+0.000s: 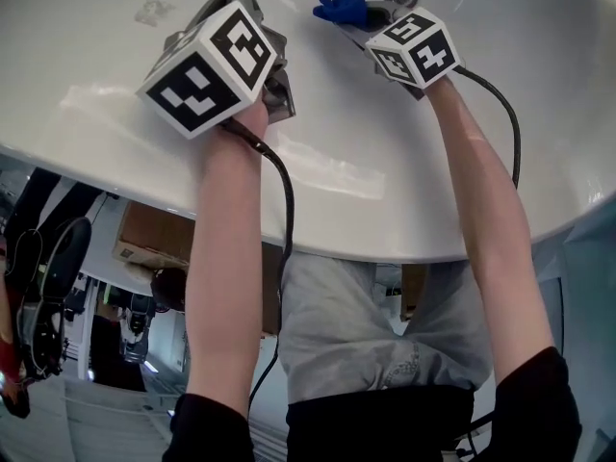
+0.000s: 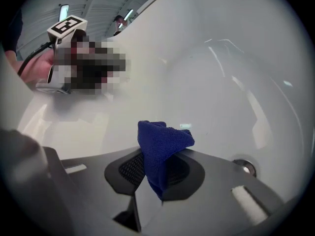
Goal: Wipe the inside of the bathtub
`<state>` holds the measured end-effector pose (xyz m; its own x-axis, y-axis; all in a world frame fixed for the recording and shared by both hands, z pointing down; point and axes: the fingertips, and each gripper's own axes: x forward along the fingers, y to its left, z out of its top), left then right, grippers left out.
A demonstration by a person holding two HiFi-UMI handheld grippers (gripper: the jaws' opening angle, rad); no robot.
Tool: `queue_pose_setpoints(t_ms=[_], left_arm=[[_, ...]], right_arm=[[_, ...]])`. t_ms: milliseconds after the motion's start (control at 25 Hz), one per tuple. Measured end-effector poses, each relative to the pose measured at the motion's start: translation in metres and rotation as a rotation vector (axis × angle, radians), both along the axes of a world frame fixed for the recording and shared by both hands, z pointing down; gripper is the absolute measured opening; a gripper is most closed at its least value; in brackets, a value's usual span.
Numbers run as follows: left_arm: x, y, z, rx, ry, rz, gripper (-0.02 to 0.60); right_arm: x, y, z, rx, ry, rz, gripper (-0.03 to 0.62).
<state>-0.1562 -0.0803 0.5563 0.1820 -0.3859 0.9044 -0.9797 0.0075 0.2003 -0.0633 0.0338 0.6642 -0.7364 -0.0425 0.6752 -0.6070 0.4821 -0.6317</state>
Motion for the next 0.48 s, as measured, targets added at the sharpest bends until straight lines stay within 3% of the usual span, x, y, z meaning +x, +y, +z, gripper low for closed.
queue_pose_setpoints(t_ms=[480], left_arm=[[0.002, -0.006, 0.008, 0.008, -0.012, 0.040, 0.002]], right_arm=[[-0.023, 0.033, 0.036, -0.066, 0.004, -0.033, 0.071]])
